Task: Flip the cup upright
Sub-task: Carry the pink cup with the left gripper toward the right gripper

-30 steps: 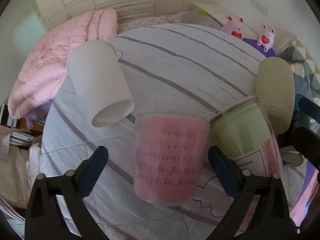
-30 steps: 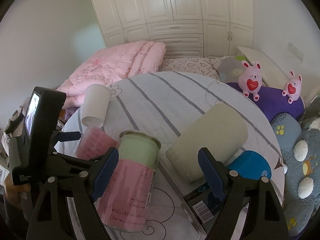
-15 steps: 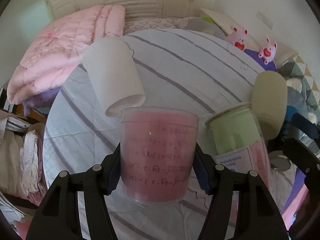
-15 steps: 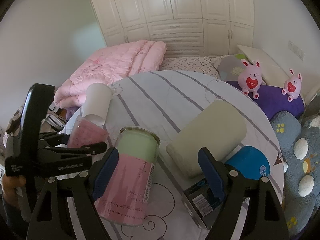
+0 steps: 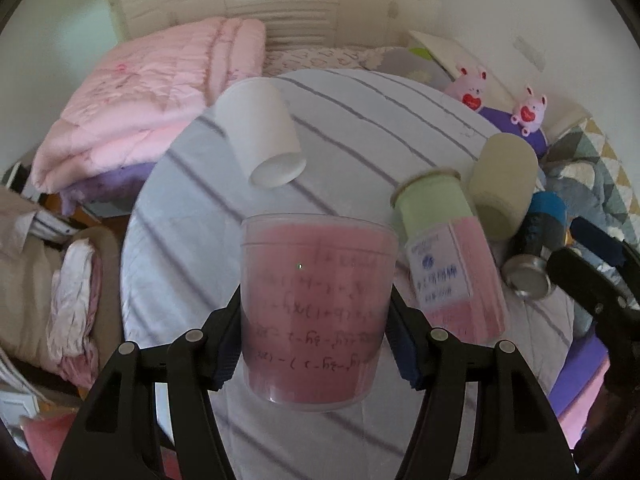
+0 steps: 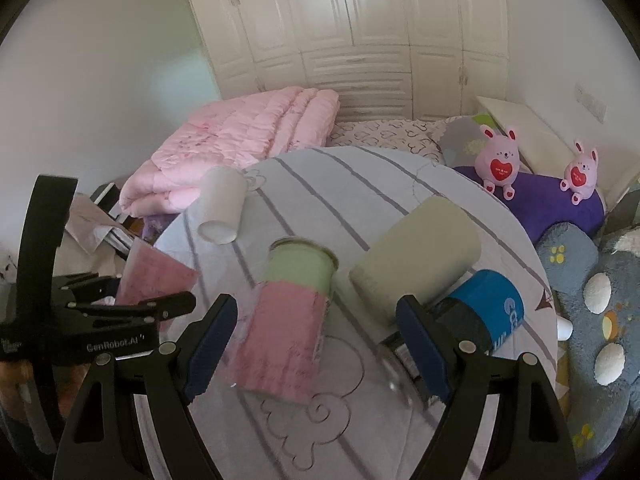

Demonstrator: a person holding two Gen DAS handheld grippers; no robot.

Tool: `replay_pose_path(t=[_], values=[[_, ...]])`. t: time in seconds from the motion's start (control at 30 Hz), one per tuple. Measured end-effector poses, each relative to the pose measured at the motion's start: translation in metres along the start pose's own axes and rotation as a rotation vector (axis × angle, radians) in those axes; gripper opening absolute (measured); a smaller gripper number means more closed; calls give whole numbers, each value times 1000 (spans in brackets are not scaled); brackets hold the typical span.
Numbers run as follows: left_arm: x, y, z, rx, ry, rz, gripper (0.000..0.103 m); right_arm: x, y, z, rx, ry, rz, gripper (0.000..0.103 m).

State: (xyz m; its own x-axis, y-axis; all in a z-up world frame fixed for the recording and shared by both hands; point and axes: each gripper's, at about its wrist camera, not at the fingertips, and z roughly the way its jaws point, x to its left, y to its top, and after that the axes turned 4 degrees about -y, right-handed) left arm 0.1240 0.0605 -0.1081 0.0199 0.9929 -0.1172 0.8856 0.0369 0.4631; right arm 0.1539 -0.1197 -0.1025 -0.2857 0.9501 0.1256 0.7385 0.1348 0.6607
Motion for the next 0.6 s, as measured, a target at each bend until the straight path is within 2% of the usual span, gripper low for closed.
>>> replay_pose_path(t=[0.3, 0.6], values=[[-1, -60, -16, 11, -25, -38, 64, 13, -26, -21, -12, -2, -18, 83], [1, -96, -15, 8, -13, -94, 64, 25, -55, -29, 14, -23, -19, 83]])
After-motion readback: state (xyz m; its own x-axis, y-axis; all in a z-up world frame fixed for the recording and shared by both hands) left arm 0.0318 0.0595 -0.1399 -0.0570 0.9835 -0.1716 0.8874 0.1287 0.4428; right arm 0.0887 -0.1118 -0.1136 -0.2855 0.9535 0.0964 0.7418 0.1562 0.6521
